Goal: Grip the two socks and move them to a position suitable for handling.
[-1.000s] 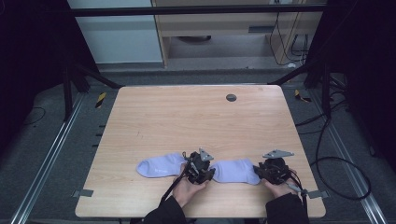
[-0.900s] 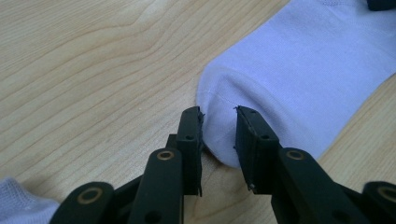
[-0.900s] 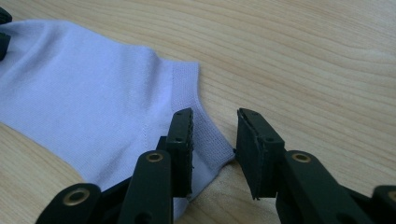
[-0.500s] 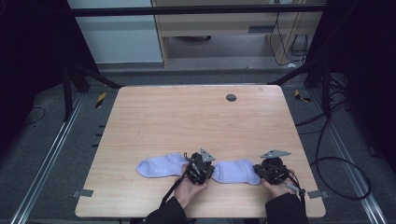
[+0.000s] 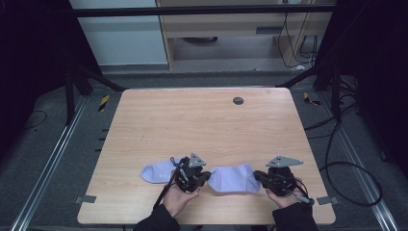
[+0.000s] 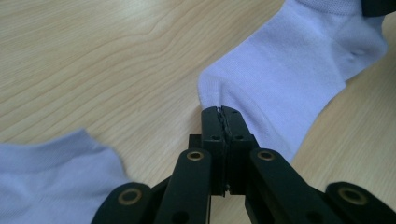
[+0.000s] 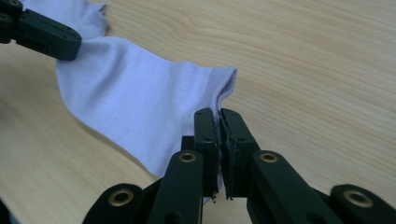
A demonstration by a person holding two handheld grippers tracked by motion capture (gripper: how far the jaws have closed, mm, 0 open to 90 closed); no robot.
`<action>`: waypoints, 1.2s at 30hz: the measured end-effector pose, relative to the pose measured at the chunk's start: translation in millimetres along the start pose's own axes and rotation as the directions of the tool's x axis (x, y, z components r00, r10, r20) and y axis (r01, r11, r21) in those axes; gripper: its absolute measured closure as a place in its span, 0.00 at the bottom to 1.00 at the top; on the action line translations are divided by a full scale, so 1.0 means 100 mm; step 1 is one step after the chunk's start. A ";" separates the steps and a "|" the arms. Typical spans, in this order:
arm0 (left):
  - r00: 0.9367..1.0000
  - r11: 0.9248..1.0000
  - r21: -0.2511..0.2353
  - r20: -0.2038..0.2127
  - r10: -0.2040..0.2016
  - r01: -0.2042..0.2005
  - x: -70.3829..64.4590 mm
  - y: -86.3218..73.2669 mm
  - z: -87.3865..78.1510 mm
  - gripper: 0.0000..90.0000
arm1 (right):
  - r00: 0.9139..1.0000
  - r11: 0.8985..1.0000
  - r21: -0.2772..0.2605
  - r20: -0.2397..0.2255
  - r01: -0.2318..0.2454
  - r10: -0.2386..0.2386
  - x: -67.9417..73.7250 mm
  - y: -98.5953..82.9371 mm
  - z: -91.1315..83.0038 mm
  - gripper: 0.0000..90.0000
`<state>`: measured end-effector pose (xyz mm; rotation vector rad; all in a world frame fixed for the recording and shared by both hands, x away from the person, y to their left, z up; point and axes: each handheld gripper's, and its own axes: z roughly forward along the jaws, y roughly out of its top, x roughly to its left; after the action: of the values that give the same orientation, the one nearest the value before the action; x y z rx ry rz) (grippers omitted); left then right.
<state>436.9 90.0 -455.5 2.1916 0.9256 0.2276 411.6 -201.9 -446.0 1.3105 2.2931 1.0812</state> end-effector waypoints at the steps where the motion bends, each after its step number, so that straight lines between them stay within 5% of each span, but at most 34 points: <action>1: 1.000 1.000 0.004 -0.002 0.006 -0.006 0.01 -0.03 -0.03 0.98 | 1.000 1.000 -0.001 -0.005 0.009 -0.009 0.03 0.01 0.00 0.96; 10: 1.000 1.000 0.029 -0.011 -0.002 0.003 0.15 -0.28 -0.23 0.98 | 0.997 0.999 0.021 -0.077 0.033 -0.031 0.32 0.03 0.16 0.95; 18: 0.999 0.998 0.059 -0.024 -0.022 0.023 0.27 -0.45 -0.30 0.98 | 0.993 0.997 0.063 -0.110 0.042 -0.035 0.44 -0.01 0.32 0.95; 27: 0.999 0.996 0.091 -0.034 -0.019 0.022 0.25 -0.52 -0.21 0.95 | 0.994 0.993 0.102 -0.097 0.055 -0.045 0.45 -0.10 0.47 0.94; 36: 0.997 0.998 0.049 -0.074 -0.032 0.036 0.31 -0.52 -0.31 0.74 | 0.997 0.998 0.060 -0.065 0.035 -0.031 0.42 -0.09 0.45 0.79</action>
<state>417.5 152.9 -472.4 2.2248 1.0182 0.2727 408.6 -149.3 -477.9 1.2731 2.4037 1.0651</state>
